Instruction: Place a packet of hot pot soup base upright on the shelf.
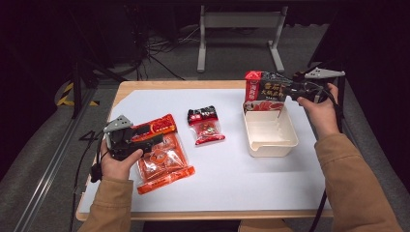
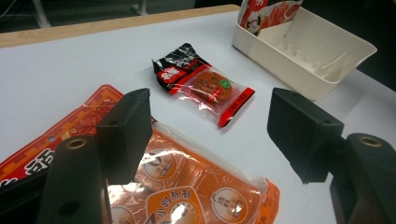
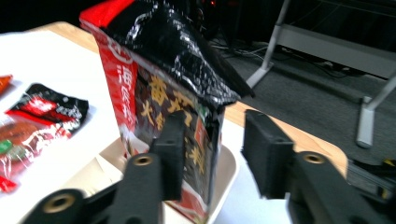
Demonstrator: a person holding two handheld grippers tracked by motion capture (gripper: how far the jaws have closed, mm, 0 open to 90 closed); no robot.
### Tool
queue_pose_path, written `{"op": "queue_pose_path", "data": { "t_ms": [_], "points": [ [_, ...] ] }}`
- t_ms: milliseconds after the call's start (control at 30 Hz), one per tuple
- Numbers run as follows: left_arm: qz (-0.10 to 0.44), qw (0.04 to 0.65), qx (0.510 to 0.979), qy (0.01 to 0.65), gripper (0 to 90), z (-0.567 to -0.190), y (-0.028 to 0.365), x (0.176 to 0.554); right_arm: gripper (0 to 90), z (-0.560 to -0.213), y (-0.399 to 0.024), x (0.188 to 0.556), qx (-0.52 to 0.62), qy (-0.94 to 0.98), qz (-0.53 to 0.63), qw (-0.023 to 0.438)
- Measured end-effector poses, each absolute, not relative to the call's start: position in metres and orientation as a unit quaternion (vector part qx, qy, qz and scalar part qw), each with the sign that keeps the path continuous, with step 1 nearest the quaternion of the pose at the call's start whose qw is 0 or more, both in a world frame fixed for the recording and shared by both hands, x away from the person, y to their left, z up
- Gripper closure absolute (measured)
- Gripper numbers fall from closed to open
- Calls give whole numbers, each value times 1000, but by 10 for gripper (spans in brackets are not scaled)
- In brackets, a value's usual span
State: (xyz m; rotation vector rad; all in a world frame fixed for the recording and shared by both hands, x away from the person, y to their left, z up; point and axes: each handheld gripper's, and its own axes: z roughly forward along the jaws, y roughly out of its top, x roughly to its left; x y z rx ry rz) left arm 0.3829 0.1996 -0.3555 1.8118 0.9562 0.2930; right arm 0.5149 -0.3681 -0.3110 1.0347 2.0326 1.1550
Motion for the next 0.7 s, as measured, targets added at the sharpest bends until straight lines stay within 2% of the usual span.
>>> {"op": "queue_pose_path", "data": {
  "t_ms": [133, 400, 700],
  "points": [
    [118, 509, 754, 399, 298, -357, 202, 384, 469, -306, -371, 502, 392, 756, 435, 293],
    [128, 505, 755, 399, 289, -355, 207, 384, 400, -297, -372, 479, 397, 753, 442, 283],
    [143, 496, 757, 401, 280, -355, 217, 386, 374, -292, -356, 451, 369, 762, 462, 262]
  ]
}}
